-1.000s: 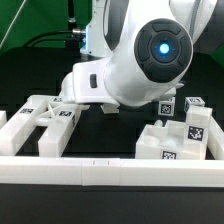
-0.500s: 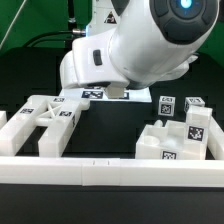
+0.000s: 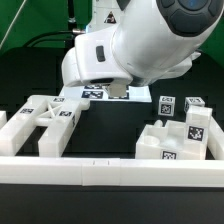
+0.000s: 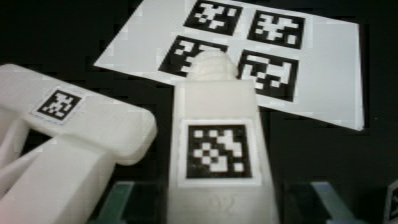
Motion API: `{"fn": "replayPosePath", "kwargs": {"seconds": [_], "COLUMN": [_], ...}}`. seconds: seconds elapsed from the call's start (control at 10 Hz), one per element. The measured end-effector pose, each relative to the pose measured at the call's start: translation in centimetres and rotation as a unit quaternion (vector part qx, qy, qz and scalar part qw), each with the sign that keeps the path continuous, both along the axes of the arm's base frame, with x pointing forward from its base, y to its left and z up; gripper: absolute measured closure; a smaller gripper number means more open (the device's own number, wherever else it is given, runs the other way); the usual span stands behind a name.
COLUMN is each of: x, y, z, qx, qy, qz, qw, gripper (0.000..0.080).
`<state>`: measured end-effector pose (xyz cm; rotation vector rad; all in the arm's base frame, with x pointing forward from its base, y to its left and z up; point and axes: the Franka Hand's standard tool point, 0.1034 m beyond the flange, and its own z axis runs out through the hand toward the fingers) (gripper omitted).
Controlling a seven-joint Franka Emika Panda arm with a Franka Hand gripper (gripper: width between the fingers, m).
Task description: Assemble chair
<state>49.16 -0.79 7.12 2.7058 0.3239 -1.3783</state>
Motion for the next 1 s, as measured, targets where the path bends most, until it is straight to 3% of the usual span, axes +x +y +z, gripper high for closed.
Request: {"fn": "replayPosePath", "kwargs": {"seconds": [0.1,0.3,0.4,0.8,1.0], "x": [0.0,1.9,2.5,4.1,5.9], "y": [0.2,1.0,1.0,1.2,2.8], "z": [0.1,1.2,2.0,1.6,3.2], "qx": [-0.025,-0.038,-0.036,-0.008,-0.002], "qy": [-0.006,-0.062,-0.087,-0.231,-0.295], "qz": [-0.023,-0.05,-0.044,-0.045,-0.088], "qw": [0.999,0.996,0.995,0.972,0.951], "gripper": [0.0515,0.0515,0.0515,0.0515,0.0515]}}
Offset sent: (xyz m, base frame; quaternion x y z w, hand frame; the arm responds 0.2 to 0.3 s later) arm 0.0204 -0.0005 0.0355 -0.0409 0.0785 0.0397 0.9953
